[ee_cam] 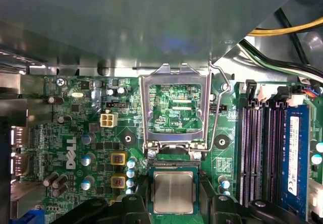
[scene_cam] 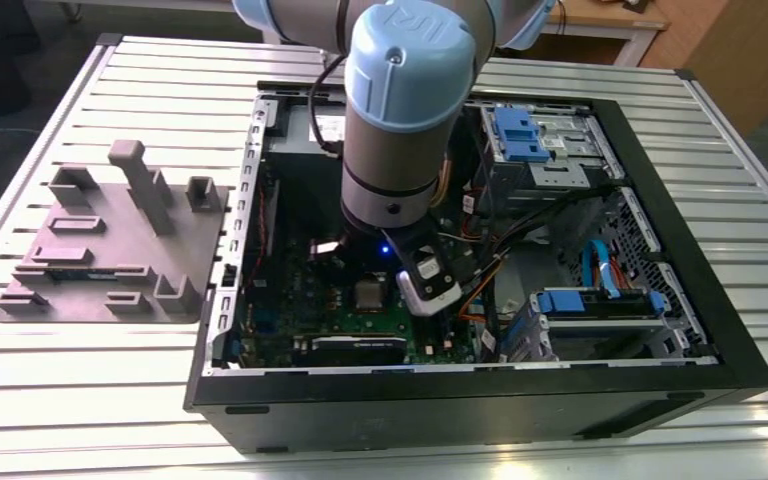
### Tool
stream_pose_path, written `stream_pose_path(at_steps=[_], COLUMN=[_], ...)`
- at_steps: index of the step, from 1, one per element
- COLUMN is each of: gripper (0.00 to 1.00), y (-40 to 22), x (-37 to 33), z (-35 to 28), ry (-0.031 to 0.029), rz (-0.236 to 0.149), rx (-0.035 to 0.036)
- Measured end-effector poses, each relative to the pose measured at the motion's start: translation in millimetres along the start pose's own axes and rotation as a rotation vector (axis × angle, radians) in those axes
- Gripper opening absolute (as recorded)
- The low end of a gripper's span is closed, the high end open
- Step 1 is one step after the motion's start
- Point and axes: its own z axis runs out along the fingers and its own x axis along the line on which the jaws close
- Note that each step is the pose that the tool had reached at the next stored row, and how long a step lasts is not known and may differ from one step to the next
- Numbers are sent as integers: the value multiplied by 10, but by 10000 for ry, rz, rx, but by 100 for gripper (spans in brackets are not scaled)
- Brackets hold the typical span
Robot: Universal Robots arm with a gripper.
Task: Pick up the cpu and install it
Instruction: 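Place the cpu into insertion slot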
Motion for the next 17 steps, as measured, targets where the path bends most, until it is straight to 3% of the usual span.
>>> stream_pose_path(at_steps=[14, 16, 17], gripper=[47, 48, 53], y=[1, 1, 1], x=[0, 3, 2], z=[24, 24, 24], ry=[-3, 0, -4], rz=[62, 69, 70], rx=[-9, -10, -10])
